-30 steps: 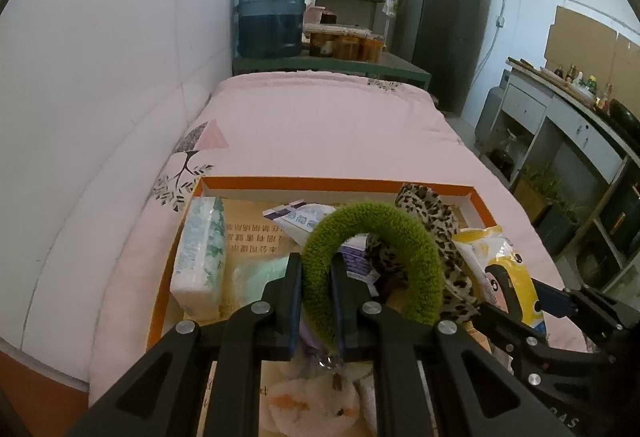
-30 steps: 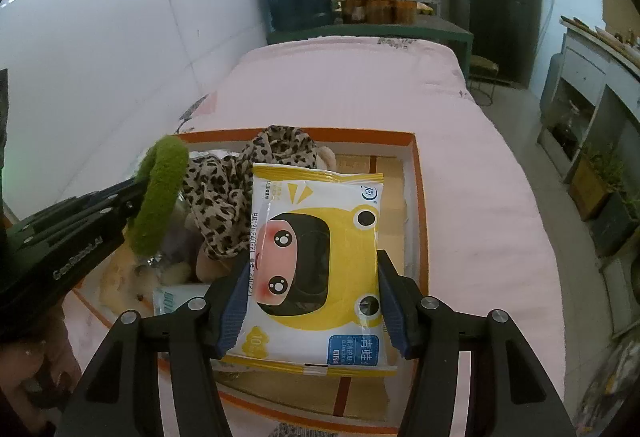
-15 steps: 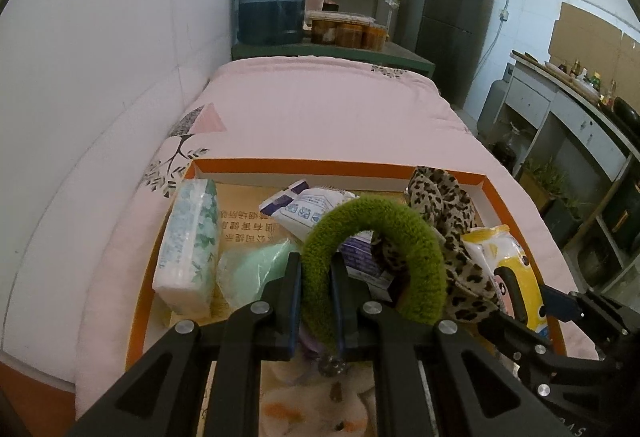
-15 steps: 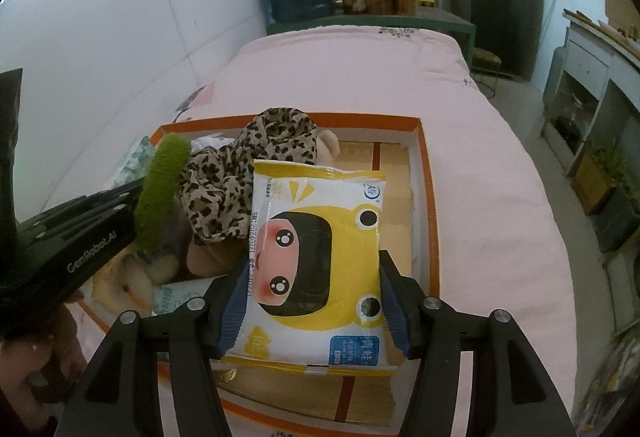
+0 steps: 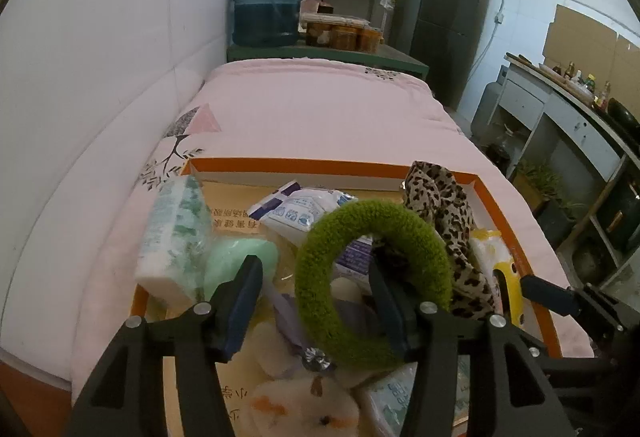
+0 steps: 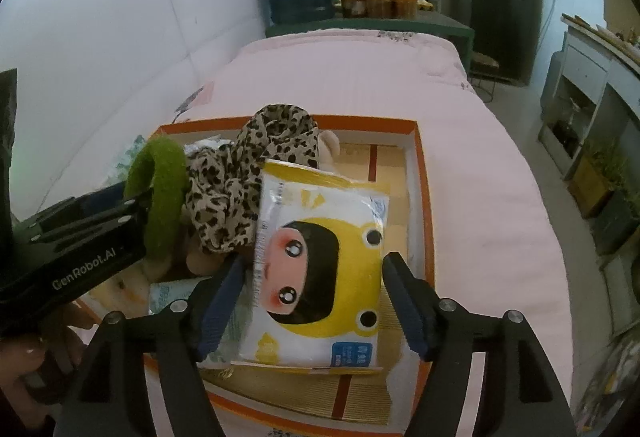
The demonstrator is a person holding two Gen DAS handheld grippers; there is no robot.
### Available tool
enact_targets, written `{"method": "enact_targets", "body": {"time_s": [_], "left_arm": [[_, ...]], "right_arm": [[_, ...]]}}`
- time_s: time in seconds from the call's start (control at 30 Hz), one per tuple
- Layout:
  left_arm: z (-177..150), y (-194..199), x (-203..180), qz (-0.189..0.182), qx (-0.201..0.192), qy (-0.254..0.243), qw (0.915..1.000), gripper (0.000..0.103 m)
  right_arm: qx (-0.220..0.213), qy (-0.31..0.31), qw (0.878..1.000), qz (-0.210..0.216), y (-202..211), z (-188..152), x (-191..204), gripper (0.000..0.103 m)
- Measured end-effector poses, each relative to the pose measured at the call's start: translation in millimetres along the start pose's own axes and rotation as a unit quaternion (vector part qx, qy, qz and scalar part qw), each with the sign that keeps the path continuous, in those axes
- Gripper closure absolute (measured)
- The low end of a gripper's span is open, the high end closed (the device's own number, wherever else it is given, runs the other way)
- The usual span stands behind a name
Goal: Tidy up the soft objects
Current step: 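Open the left tool on the green ring while the right releases the wipes pack in the lid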
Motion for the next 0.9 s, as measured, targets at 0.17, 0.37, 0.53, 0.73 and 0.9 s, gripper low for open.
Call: {"method": "enact_targets", "body": {"time_s": [0.17,0.37,0.53,0.73,0.9], "left_arm": [[1,3,-1,-0.002,-0.003,-0.002,1.0,0.048],[2,11,-1,-0.007,-0.01,0.0,0.9999,0.048],[1,21,-3,-0.012,-0.016,-0.004,0.9998,0.048],[-3,38,-8,-0.016,-0.025,-0.008,0.9995,0.048],[-8,54,-11,-0.015,-0.03,-0.01,0.9994,0.048]], "right_arm": [[-0.004,0.0,1.0,0.0,3,0,0,0.029],[-0.002,-0.004,1.0,0.0,8,-1,-1,0.029],[-0.008,-0.007,1.0,0.0,17,-4,-1,0.029],[-0.013,-0.012,1.0,-0.002,31,-9,-3,0.029],[-0.019,-0.015,1.0,-0.006,44,-17,-2,0.029]]}}
Point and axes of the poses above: each gripper's, at about its wrist camera, not at the fingertips, and y roughly against the way its jaws point, x to its left, z to its top, the point moved 1 cm from there along -y, roughly the way its jaws point, and after that the axes turned 9 degrees about -y, right-handed, at the moved point
